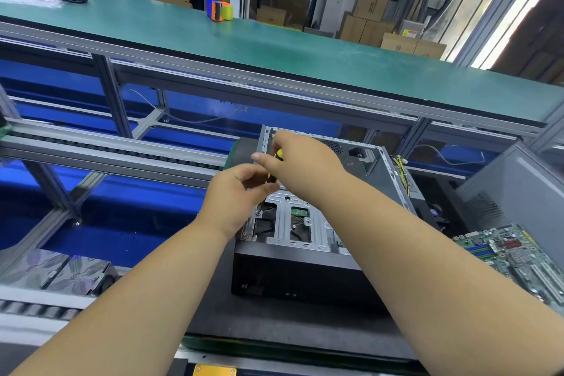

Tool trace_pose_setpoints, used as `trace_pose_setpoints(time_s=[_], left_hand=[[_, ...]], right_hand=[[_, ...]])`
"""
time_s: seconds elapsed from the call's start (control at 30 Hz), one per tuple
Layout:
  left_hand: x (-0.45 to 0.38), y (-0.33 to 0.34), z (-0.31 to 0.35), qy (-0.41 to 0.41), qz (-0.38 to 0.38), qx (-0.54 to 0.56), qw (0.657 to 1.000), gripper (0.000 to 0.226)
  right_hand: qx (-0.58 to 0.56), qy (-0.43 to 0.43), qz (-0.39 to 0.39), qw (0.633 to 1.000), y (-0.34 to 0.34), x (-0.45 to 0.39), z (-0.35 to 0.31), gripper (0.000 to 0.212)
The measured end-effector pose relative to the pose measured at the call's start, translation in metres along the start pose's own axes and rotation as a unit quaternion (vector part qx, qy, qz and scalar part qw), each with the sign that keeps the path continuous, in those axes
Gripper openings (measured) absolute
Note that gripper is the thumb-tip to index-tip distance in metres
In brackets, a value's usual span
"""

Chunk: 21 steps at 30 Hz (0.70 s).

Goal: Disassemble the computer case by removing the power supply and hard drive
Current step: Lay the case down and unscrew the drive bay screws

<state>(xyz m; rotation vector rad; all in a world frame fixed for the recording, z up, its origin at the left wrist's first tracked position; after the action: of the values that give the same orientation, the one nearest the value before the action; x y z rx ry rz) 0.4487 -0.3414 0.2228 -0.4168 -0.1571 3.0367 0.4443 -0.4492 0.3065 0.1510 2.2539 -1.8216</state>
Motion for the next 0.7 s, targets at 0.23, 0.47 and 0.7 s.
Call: trace_pose_setpoints(time_s=[0.23,0.47,0.7], left_hand=[[-0.004,0.003,0.007,0.033,0.015,-0.039,0.999,0.023],[0.0,0.005,-0.007,0.029,-0.072,-0.119,0.99,0.015],[0.001,0.004,-0.024,0.041,-0.122,-0.285,0.95,0.034]], right_hand=[[-0.011,-0.008,0.006,1.0,-0.001,0.0,-0.005,0.022],[-0.083,-0.022,-0.04,0.996,0.003,0.002,-0.007,0.018],[-0.04,-0.047,-0.005,0.998,0.003,0.004,-0.006,0.026]])
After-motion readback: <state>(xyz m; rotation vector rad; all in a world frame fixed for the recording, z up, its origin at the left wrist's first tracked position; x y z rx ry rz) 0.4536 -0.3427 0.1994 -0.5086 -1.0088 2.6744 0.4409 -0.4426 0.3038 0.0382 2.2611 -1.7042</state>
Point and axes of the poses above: each hand's wrist, its own x-axis away from the middle knuckle, its own y-axis out of the palm, z = x × y, the point moved 9 cm from there along -x, towards the middle knuckle, and after that the axes turned 5 degrees about z, right-handed, at the moved point
